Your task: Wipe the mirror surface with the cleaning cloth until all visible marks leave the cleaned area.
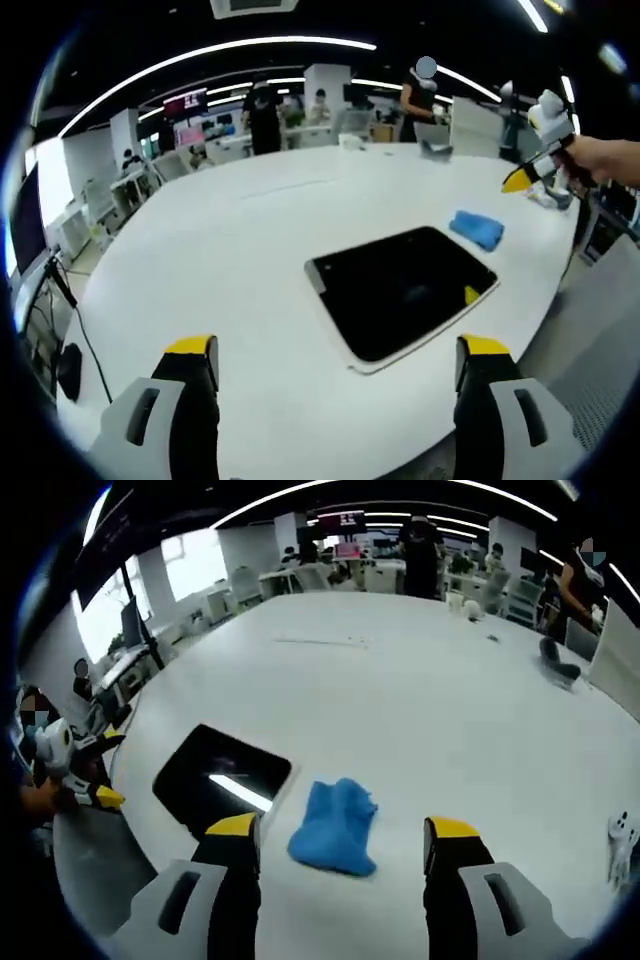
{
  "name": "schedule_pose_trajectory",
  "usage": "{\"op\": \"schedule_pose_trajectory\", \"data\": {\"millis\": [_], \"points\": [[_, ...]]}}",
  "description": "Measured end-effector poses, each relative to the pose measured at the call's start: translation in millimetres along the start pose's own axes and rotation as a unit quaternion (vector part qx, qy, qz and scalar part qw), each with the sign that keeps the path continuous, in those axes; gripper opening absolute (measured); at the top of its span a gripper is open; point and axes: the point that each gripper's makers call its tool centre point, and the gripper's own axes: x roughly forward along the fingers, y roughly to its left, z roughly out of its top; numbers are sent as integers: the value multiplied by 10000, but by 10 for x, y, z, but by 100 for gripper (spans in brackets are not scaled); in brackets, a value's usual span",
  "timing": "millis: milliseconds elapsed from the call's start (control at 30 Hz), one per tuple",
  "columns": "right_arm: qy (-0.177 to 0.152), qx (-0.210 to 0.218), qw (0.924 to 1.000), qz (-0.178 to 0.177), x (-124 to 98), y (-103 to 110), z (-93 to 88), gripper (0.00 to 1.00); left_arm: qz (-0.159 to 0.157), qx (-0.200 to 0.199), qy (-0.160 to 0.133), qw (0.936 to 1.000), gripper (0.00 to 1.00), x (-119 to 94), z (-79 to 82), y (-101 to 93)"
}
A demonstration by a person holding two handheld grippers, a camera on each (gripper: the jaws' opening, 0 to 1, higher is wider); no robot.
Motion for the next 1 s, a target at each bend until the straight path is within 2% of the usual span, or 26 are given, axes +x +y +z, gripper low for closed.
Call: {"op": "schedule_pose_trajectory", "data": {"millis": [167,300,600,767,900,1000], "points": [[86,193,9997,84,92,40,13,55,22,-39,-21,10000,99,-3,0,14],[101,181,9997,96,206,95,18,49,20,4,-36,10000,99,-9,10,7],[320,274,9991,78,503,102,-159,32,-35,50,29,10000,97,3,-11,-12],[417,378,9984,90,655,116,-215,30,-12,0,48,10000,97,4,-26,-1],[494,283,9984,30,754,90,-258,25,-41,-6,32,10000,96,7,-18,-9],[761,118,9970,-92,820,72,-369,16,-122,-1,76,9999,96,18,-33,-41]]}}
